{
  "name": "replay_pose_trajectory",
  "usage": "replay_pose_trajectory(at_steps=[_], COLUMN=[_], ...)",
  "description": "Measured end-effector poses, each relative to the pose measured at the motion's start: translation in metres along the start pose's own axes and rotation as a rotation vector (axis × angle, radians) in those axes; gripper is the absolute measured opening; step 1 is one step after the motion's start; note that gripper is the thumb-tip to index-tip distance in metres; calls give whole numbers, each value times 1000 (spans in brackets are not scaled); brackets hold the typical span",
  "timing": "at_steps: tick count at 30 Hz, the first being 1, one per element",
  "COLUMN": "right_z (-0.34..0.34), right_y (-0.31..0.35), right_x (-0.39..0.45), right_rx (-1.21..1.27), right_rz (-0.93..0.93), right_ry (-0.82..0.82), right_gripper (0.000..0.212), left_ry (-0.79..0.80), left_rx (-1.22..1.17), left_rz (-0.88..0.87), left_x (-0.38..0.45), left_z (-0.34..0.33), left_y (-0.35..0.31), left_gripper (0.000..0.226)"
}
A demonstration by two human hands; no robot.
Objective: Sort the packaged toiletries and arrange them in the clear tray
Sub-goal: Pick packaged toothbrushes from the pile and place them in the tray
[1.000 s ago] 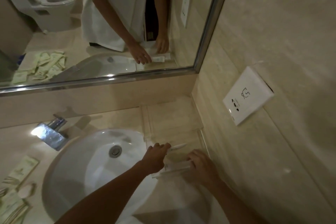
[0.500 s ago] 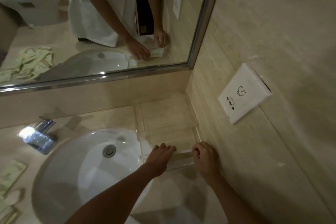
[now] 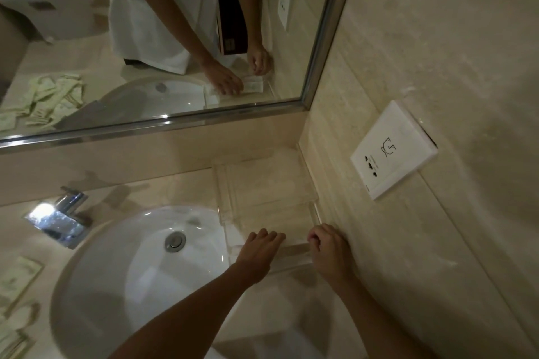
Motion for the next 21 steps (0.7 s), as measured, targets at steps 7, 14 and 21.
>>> replay_pose_trajectory(at_steps=[7, 14, 21], right_z=[0, -5, -14], right_y=[0, 1, 4], right_x=[0, 1, 5], right_rx=[42, 67, 68], right_rz=[-3, 9, -13], right_ry=[5, 29, 99], right_gripper=[9, 14, 14], left_ry=[68, 102, 131], left_rx=[-132, -156, -166], left_rz=[-115, -105, -45], left_x=[-10, -18, -21], left_z=[-19, -25, -13], left_y=[-4, 3, 14], left_gripper=[58, 47, 36])
Point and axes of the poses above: each hand's wrist, its own x-axis towards the middle knuckle, its own z-axis out of the back of the hand, y = z × x, the point moved 9 cm from there along x, towards the middle knuckle, and after that the axes turned 10 degrees about x, right-handed, at the moved point
